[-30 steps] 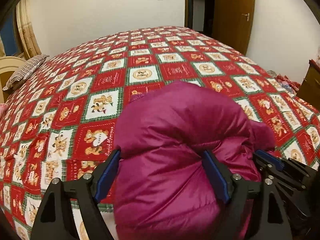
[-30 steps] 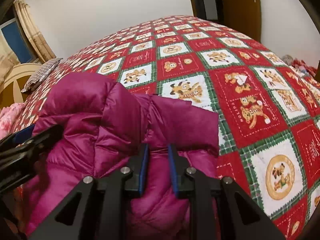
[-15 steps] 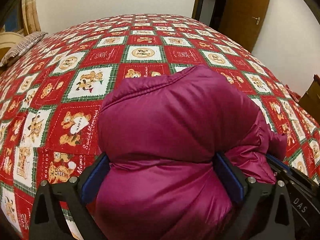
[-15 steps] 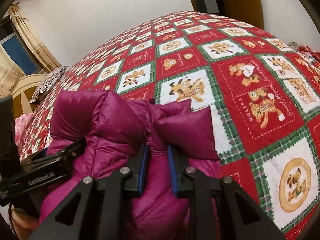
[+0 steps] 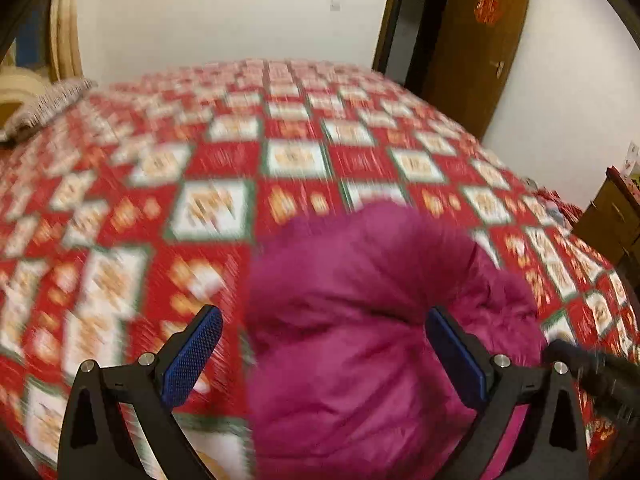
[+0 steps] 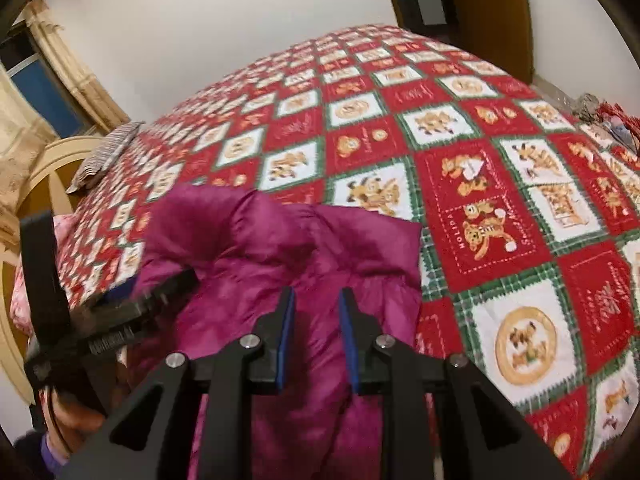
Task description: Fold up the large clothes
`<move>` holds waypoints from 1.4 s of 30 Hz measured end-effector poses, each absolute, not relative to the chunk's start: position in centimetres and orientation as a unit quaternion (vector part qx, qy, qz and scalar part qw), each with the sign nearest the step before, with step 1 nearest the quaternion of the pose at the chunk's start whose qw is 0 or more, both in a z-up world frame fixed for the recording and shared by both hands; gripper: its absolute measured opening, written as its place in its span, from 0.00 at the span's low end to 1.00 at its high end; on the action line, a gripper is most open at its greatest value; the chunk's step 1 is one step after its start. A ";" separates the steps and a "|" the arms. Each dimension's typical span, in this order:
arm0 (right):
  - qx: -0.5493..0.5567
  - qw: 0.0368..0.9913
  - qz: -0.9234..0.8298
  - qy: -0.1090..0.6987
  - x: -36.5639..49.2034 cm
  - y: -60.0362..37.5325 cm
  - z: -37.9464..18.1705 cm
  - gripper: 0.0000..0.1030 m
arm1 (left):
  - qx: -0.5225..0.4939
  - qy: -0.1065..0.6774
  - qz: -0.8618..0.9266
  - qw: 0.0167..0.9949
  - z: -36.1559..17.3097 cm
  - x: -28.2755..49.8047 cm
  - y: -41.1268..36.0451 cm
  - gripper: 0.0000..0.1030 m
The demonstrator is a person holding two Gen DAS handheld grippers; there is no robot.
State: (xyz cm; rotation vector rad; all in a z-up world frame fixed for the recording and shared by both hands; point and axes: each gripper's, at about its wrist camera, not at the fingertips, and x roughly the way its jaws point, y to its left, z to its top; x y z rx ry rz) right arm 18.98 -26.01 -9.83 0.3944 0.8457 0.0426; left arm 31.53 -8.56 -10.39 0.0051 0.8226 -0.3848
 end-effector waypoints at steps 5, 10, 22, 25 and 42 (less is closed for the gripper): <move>0.171 0.895 0.012 0.412 17.7 -24.0 -11.7 0.25 | 0.032 0.403 -0.151 0.902 -10.3 35.1 -9.4 0.99; 0.185 0.891 0.013 0.415 18.0 -24.3 -13.5 0.25 | 0.031 0.440 -0.136 0.887 -13.7 36.5 -10.8 0.99; 0.207 0.888 0.020 0.410 17.6 -24.9 -14.9 0.21 | 0.115 0.431 -0.109 0.888 -13.9 34.7 -13.0 0.99; 0.207 0.885 0.027 0.416 17.2 -25.1 -13.9 0.23 | 0.131 0.395 -0.119 0.901 -11.1 31.6 -11.0 0.99; 0.275 0.895 0.010 0.352 9.2 -28.1 -11.0 0.79 | 0.021 0.410 -0.170 0.896 -8.8 23.4 -1.4 0.99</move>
